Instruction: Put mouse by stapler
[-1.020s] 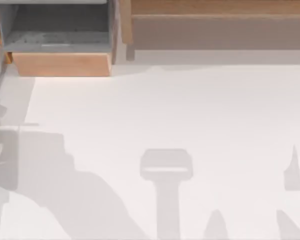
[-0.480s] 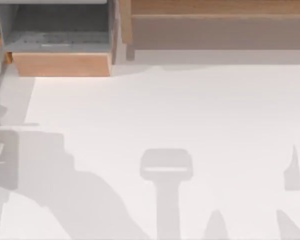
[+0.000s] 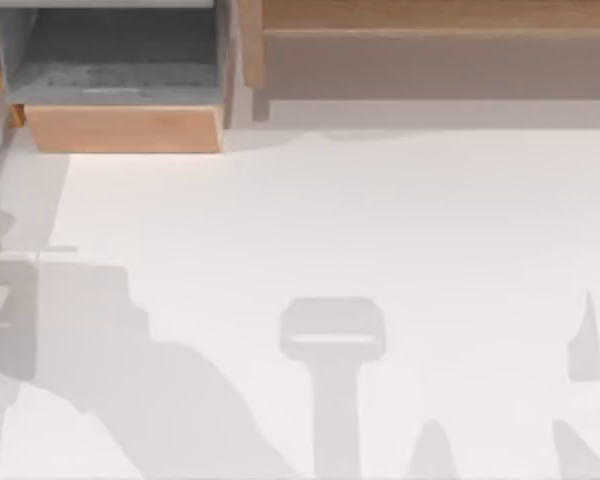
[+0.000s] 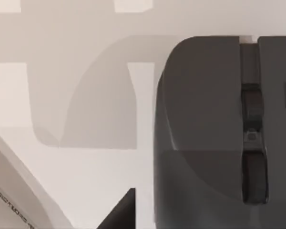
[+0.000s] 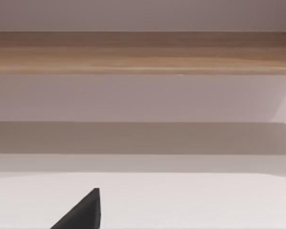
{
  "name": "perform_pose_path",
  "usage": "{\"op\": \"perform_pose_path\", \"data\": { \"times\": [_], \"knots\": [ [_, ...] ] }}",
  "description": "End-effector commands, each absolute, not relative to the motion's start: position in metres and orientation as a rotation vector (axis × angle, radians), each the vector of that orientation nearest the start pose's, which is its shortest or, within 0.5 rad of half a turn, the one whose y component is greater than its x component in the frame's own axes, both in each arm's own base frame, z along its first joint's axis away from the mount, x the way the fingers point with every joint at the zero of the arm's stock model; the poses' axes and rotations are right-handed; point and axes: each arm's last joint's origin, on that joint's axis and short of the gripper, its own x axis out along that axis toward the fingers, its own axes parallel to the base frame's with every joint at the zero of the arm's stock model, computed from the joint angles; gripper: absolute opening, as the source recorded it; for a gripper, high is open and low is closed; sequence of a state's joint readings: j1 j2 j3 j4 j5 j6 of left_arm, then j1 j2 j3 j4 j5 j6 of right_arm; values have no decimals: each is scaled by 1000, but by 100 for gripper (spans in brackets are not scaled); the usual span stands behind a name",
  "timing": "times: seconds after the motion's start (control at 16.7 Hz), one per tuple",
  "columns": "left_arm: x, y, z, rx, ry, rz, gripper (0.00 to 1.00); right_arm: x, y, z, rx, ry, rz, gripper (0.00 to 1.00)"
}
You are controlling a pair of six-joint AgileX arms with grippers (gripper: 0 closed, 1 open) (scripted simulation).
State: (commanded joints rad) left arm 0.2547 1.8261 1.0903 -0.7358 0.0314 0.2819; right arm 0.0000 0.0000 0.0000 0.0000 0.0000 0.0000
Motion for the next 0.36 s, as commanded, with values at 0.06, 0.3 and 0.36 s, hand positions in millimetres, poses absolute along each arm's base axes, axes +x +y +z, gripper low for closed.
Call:
{"op": "perform_pose_path", "data": {
  "times": [0.06, 0.3, 0.36],
  "knots": [
    [313, 83, 137, 15, 1467, -20, 100, 106, -1, 160, 0, 0, 0, 100],
    [313, 83, 137, 15, 1467, -20, 100, 106, -1, 160, 0, 0, 0, 100],
    [313, 83, 137, 15, 1467, -20, 100, 106, -1, 160, 0, 0, 0, 100]
  ]
}}
